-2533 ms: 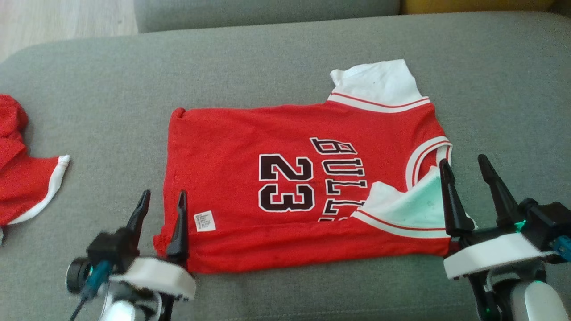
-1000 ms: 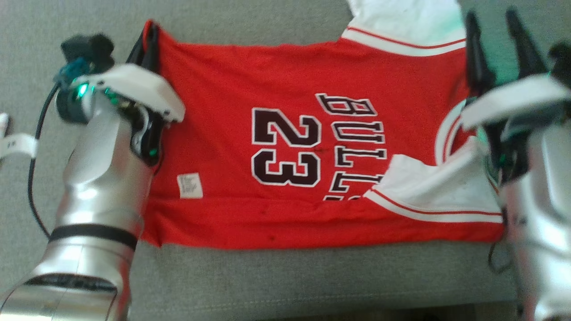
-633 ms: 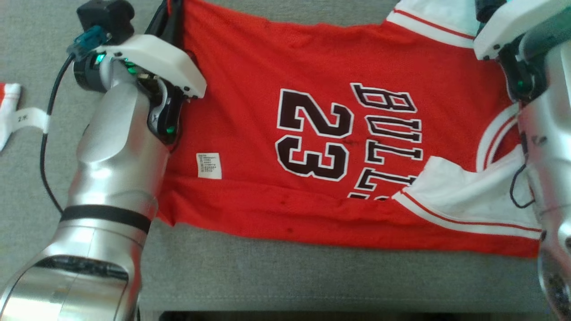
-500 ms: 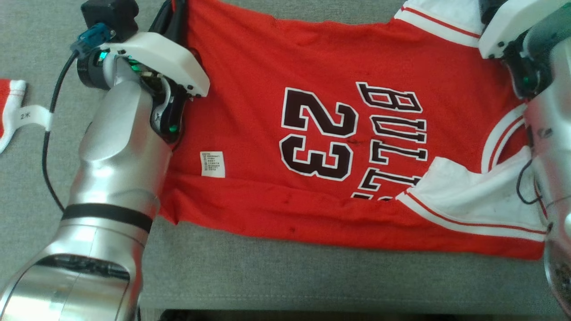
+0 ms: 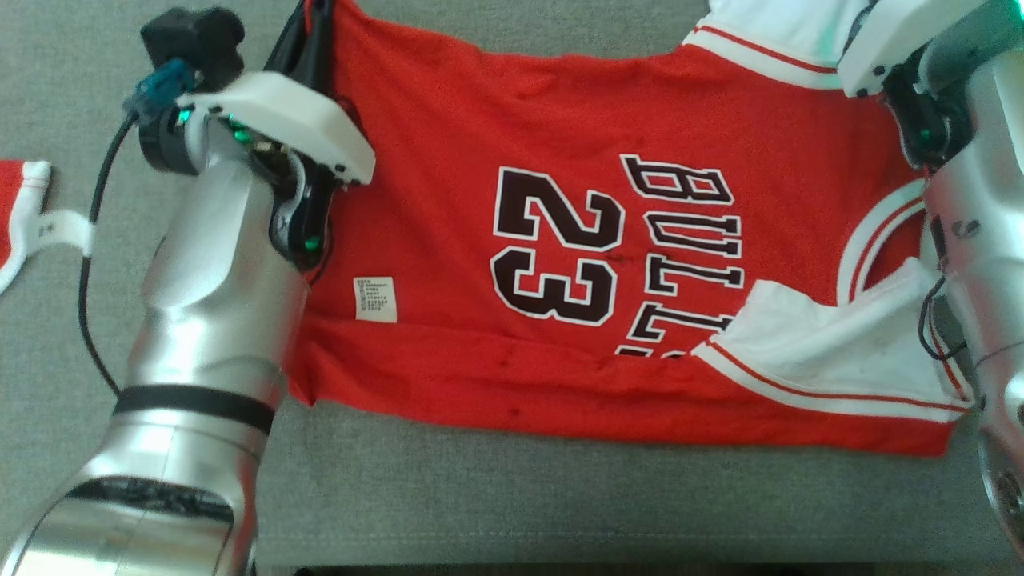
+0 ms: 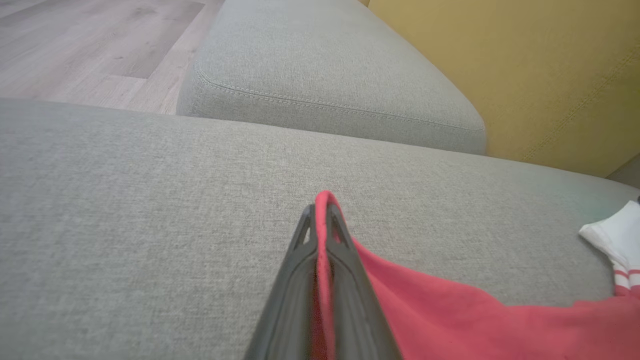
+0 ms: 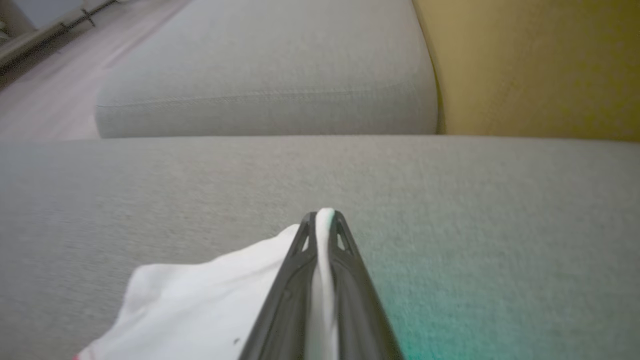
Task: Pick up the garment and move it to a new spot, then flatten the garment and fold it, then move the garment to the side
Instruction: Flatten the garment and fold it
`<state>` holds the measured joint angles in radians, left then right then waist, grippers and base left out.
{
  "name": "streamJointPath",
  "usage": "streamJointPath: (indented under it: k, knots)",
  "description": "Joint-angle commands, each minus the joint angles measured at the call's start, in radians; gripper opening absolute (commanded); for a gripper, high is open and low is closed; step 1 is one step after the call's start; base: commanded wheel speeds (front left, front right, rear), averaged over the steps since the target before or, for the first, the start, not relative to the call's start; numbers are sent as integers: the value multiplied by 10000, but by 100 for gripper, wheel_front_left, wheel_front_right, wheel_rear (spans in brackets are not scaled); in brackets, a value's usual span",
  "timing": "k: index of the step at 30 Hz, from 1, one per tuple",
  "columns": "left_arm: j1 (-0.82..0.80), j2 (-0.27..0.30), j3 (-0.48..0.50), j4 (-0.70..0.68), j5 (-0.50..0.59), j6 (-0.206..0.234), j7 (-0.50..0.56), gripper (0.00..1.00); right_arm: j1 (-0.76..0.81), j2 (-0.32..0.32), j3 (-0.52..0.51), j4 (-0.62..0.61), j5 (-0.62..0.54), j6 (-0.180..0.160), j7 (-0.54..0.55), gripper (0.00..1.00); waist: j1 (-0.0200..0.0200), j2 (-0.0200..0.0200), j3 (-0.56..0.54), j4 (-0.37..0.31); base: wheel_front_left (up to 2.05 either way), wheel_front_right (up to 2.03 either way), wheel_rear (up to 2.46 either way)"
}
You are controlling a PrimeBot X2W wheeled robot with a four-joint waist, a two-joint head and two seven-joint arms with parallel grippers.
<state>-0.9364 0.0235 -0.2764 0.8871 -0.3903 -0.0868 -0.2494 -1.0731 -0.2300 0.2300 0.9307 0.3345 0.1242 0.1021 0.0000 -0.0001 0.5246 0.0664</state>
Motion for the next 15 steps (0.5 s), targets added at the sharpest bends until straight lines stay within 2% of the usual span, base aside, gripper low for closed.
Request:
streamJointPath:
  k: [1,9,15]
  knots:
    - [190,374,347,-491,-88,77,-122,0,177,-7,271,-619,223,65,-286,0,0,1,-184,-78,0,0,0]
    - [1331,570,724,-1590,-92,116,-123,0,1378,-560,799,-2421,996,65,-1075,0,0,1,-739,-239,0,0,0]
    - [2904,665,981,-2820,-400,73,-123,0,3529,-1003,583,-4699,1478,65,-1561,0,0,1,-1293,-462,0,0,0]
